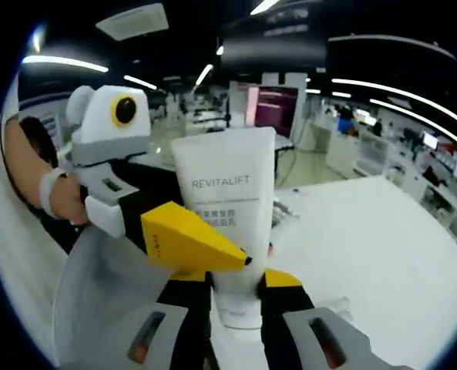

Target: Arrange the skincare products in the storage area until every visible bottle or jar stands upright without overlapping.

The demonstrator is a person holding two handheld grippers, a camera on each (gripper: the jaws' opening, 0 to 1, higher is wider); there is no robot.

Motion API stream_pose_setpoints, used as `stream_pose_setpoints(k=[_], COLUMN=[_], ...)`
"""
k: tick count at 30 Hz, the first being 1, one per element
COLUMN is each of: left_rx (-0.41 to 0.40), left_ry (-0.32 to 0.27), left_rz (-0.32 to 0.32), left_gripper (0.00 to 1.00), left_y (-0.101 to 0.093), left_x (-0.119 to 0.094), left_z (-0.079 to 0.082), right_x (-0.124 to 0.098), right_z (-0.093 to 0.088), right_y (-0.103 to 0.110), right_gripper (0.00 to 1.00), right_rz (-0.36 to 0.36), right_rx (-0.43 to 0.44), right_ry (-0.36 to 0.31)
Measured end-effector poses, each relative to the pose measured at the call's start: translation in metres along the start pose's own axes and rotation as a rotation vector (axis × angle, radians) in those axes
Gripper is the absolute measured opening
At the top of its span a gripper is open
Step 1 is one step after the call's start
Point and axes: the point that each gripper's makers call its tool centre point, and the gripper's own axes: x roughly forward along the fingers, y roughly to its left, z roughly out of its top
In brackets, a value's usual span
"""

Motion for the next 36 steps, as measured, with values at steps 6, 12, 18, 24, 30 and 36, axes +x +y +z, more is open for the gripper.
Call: stream_pose_setpoints(k=[6,12,18,24,30,36], left_rx=[-0.103,-0.231,-0.250,-0.179,-0.220,-0.293], left_ry=[-0.031,0.011,0.042,0.098,0.099,0.002], left_rz=[0.004,0.052,0.066,0.072,0.012,-0.001], left_gripper=[0.17,0.12,0.10,0.09,0.10,0.10], left_y=[-0.008,0.000,0.007,0.003,-0.004,0.000], left_x=[-0.003,-0.007,-0.008,-0.008,-0.009,-0.014], left_z=[0.006,-0.004,-0.012,-0.023,-0.021,-0.003], right_x=[-0.004,0.003,0.009,0.019,0.027,0.025], right_z=[0.004,0.000,-0.005,-0.021,-0.039,-0.022], right_y=[0.007,0.009,0.011,0.014,0.019,0.018], right_gripper=[0.18,0.21,0.26,0.27,0.30,0.28], right_rz=[-0.010,-0.026,-0.035,-0.017,-0.004,-0.019], right_rx=[0.013,0.022,0.029,0.018,0.013,0.063], right_ry=[-0.016,0.018,-0.005,0.034,0.116,0.025])
